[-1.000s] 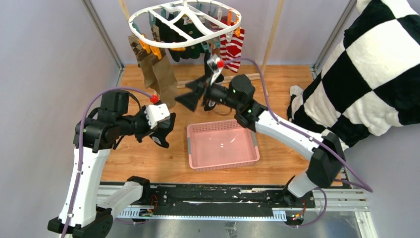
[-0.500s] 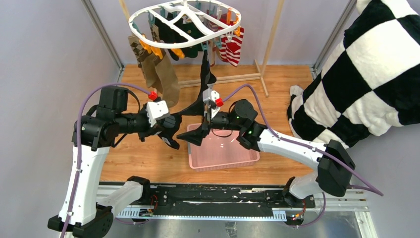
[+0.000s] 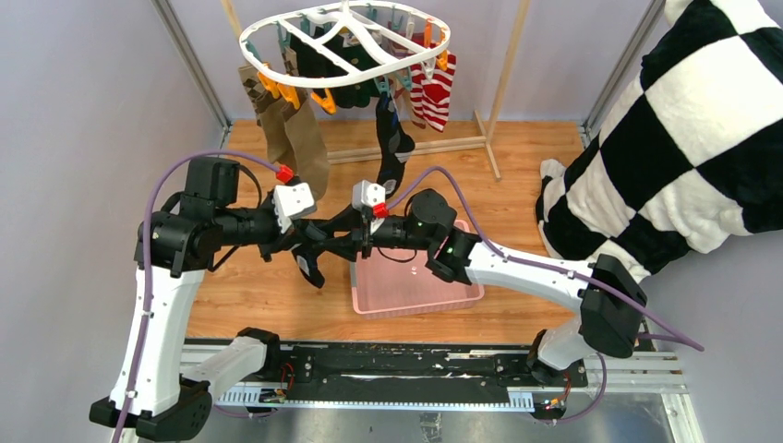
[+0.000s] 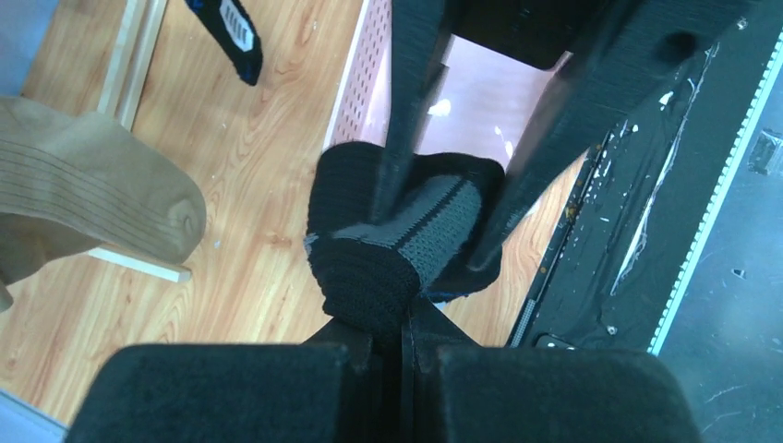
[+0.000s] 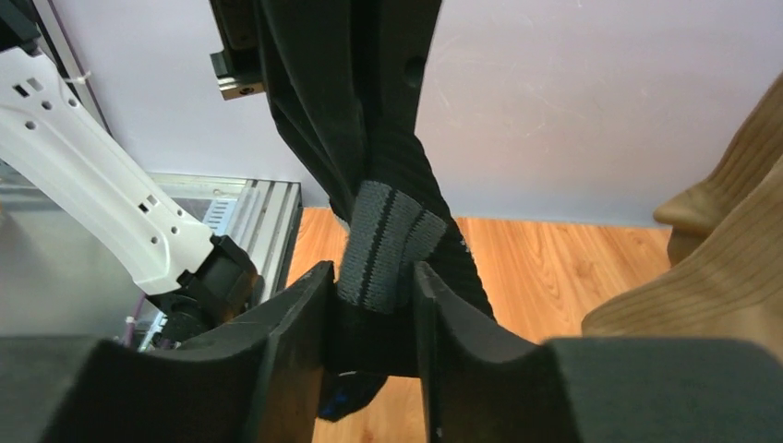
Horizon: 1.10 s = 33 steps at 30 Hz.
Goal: Remove the socks clipped to the hanger
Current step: Place the sock in the bin.
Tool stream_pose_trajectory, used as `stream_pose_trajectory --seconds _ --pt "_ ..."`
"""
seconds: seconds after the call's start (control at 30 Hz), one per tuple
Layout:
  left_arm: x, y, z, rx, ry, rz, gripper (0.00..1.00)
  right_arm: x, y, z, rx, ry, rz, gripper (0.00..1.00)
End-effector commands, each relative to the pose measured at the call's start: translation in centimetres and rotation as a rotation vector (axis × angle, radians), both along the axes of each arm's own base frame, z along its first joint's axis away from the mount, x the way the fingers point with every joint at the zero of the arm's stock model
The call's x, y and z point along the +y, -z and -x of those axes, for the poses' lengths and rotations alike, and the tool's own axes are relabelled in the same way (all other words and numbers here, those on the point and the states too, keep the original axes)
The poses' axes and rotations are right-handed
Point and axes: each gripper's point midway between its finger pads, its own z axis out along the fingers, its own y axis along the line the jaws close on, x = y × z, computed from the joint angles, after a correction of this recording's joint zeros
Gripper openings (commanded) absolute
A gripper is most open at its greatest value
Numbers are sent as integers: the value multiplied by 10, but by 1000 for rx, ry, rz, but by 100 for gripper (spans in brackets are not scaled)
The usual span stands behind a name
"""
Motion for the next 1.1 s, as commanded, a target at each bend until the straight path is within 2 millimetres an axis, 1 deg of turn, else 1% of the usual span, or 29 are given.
stream_pose_trajectory --seconds 0.0,0.07,0.1,0.13,0.17,0.2,0.23,0.27,0.33,0.43,0.47,0.5,0.53,0.63,0.73,0.8,0.87,0.9,0.97,1.03,1.07 --pt "-5 -13 6 -30 22 33 0 -5 12 6 7 20 30 30" --pt "-7 -13 7 -20 32 45 0 -7 13 2 26 48 36 4" --pt "-8 -14 7 -13 31 50 8 -9 13 0 40 65 40 0" --pt "-9 -14 5 -5 28 51 30 -11 12 -2 49 78 43 0" --pt "-8 -14 4 -1 20 51 57 -15 11 -5 91 88 45 0" --pt "-7 -14 2 1 6 45 81 -20 12 -9 127 97 52 0" --pt "-5 -13 0 5 -11 36 97 -24 14 -12 170 108 66 0" --pt "-3 -12 -2 6 -24 28 99 -31 16 -17 223 126 80 0" --pt "0 -9 -8 21 -51 11 100 -45 25 -28 312 170 111 0" --pt "1 -4 -17 62 -86 0 100 -73 54 -47 488 262 161 0" --pt "1 -3 -20 75 -101 -3 100 -83 69 -53 553 301 179 0" --pt "2 -2 -23 81 -113 -8 100 -95 90 -57 621 337 203 0" --pt "2 -2 -25 84 -119 -9 100 -106 107 -60 678 368 220 0" --pt "3 -4 -29 64 -130 -3 100 -140 159 -70 841 521 272 0" --pt "3 -5 -30 46 -140 3 100 -176 205 -77 963 711 312 0" --pt "5 -5 -31 38 -150 1 100 -200 228 -80 1006 849 337 0" --pt "6 -3 -31 36 -160 -5 100 -226 243 -85 1024 1004 348 0" --pt "7 -2 -31 36 -163 -5 100 -236 247 -87 1018 1064 343 0" --pt "7 -1 -30 36 -165 -4 100 -250 248 -91 996 1137 322 0" --pt "7 -1 -31 34 -167 -3 100 -262 244 -97 967 1210 308 0" --pt "7 -1 -31 33 -170 -2 100 -268 242 -101 953 1249 307 4"
